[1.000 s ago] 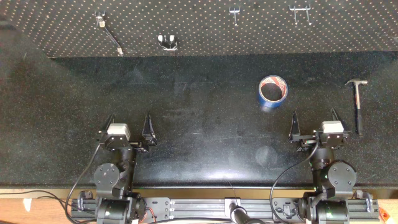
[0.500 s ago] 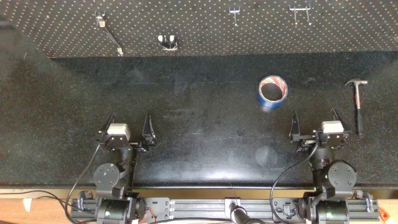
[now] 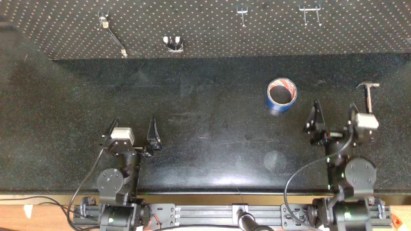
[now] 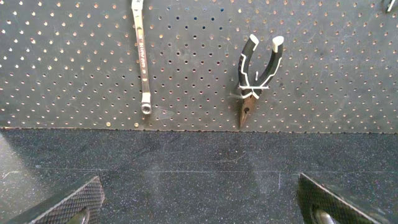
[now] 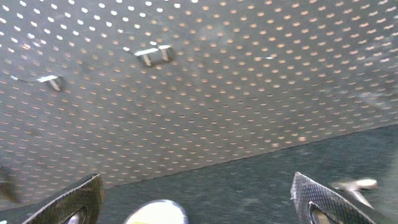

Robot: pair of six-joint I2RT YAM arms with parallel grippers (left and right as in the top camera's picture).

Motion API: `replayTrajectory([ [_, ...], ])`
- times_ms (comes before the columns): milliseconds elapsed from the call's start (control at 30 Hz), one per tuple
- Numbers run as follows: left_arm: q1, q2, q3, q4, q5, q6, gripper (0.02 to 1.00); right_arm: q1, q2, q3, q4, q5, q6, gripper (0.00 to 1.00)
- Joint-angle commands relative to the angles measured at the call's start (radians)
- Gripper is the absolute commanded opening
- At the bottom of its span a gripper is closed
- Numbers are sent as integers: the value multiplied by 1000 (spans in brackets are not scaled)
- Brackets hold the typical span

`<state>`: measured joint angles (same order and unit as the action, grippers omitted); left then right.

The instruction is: Place Tools Onto Pegboard

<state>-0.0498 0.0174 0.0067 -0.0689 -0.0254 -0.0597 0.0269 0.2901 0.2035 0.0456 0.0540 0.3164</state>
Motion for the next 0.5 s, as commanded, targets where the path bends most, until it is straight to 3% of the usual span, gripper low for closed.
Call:
replayTrajectory([
  [33, -3, -14, -1, -6, -15, 16, 993, 90, 253, 173, 1, 6, 67, 980],
  [200, -3, -14, -1, -6, -15, 16, 996, 180, 642, 396, -108, -48, 69, 980],
  [500, -3, -14, -1, -6, -15, 16, 996, 255, 1106, 782, -488, -47, 29, 980],
])
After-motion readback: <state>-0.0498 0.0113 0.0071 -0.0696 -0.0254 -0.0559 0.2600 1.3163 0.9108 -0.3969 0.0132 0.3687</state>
